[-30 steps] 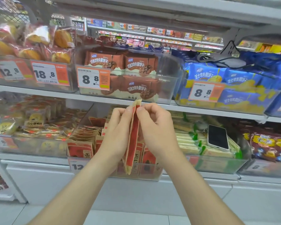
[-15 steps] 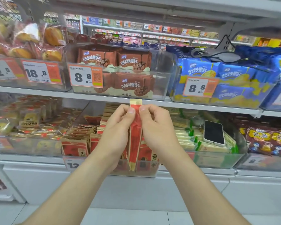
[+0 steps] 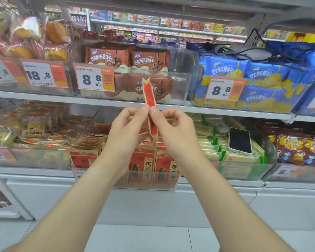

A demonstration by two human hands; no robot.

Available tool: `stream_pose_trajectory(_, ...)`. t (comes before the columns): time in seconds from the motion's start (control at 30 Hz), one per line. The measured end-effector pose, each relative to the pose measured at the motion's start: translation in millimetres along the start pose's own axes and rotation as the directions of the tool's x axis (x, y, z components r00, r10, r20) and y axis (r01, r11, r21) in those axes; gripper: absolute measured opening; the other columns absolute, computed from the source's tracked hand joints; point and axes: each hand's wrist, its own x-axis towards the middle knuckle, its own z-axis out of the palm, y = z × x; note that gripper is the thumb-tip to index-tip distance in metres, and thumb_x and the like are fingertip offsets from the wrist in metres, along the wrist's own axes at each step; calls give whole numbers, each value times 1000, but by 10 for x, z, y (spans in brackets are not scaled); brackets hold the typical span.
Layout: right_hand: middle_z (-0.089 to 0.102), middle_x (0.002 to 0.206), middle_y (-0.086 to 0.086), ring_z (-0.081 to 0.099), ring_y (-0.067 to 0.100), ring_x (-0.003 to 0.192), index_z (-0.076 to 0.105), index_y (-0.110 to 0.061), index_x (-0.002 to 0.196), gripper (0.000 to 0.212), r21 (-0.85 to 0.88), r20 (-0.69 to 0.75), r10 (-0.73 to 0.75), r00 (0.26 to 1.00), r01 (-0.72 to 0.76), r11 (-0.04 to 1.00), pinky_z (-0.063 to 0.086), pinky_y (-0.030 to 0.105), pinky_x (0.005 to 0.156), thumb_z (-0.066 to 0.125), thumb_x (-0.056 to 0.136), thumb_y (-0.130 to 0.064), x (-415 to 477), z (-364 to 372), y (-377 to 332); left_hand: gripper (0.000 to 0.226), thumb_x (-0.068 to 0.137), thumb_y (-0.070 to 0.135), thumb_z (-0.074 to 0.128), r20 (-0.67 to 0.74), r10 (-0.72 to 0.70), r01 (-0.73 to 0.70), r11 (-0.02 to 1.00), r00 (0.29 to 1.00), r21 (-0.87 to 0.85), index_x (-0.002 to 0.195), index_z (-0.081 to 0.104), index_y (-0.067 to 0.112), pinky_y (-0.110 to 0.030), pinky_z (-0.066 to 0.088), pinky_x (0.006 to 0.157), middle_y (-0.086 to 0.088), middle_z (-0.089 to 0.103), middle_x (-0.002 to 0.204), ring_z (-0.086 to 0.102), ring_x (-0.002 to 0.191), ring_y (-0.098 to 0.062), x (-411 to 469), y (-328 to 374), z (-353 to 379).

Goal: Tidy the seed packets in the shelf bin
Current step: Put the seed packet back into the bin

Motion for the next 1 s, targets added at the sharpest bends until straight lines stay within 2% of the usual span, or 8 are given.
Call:
stream_pose_trajectory(0.13, 74, 74, 5, 60, 10, 60, 63, -12, 85, 45, -158, -34, -161, 986, 154, 975, 49, 33, 62, 64, 102, -54, -20, -40, 25, 37, 106, 29, 63, 49, 41, -47, 993, 998, 113, 108, 70, -7, -31, 66, 79, -12, 76, 97, 74, 80, -7, -58, -9, -2)
stream_pose_trajectory(0.3, 61, 63, -6, 57, 16, 63, 50, -24, 77, 42, -414, -6, -323, 946, 292, 862, 45, 41, 61, 51, 110, -48, -98, -19, 60, 34, 106, 35, 64, 92, 77, -99, 961, 993, 259, 97, 78, 6, -50, 66, 90, -13, 80, 96, 78, 95, -27, -61, -24, -142)
stream_pose_trajectory(0.47, 62, 66, -4, 55, 27, 61, 38, -32, 78, 40, -573, 31, -399, 916, 343, 745, 39, 43, 57, 40, 112, -53, -107, 1, 109, 36, 113, 33, 51, 192, 81, -141, 937, 978, 320, 106, 78, 11, -31, 65, 82, -17, 75, 100, 75, 94, -19, -116, 8, -222)
stream_pose_trajectory(0.6, 68, 70, -5, 64, 21, 71, 56, -27, 76, 43, -480, 32, -321, 947, 296, 826, 51, 46, 67, 49, 111, -48, -64, 7, 111, 42, 111, 51, 51, 221, 96, -180, 898, 971, 401, 111, 80, 20, -61, 61, 92, -19, 76, 104, 70, 103, -42, -88, -14, -327)
stream_pose_trajectory(0.7, 72, 71, -7, 64, 10, 66, 66, -24, 74, 43, -288, 88, -196, 977, 213, 934, 51, 39, 69, 56, 109, -47, -41, 27, 138, 36, 111, 38, 52, 191, 37, -98, 940, 981, 325, 109, 80, 15, -44, 66, 91, -6, 80, 107, 77, 106, -21, -89, -31, -342)
stream_pose_trajectory(0.83, 81, 90, 10, 78, 32, 89, 75, -11, 82, 42, -12, 182, 7, 983, -5, 1000, 63, 53, 90, 68, 103, -46, -34, -30, 88, 34, 112, 30, 51, 178, -1, -47, 964, 984, 260, 110, 78, 11, -32, 65, 92, 5, 82, 110, 77, 109, -12, -88, -13, -373)
stream_pose_trajectory(0.93, 82, 107, 5, 79, 24, 102, 78, -19, 107, 15, 54, 238, 107, 965, -123, 991, 61, 51, 98, 76, 100, -33, -23, -94, 46, 36, 115, 26, 46, 182, -74, 39, 981, 981, 191, 107, 75, 5, -36, 63, 97, -5, 81, 112, 77, 112, -18, -70, 1, -408)
stream_pose_trajectory(1.0, 80, 114, 3, 79, 22, 104, 65, -29, 133, 44, 104, 244, 158, 957, -188, 977, 63, 47, 94, 83, 93, -27, -31, -92, 37, 33, 116, 21, 44, 206, -151, 135, 987, 967, 93, 100, 67, 4, -43, 63, 100, -17, 79, 115, 76, 115, -28, -72, 4, -392)
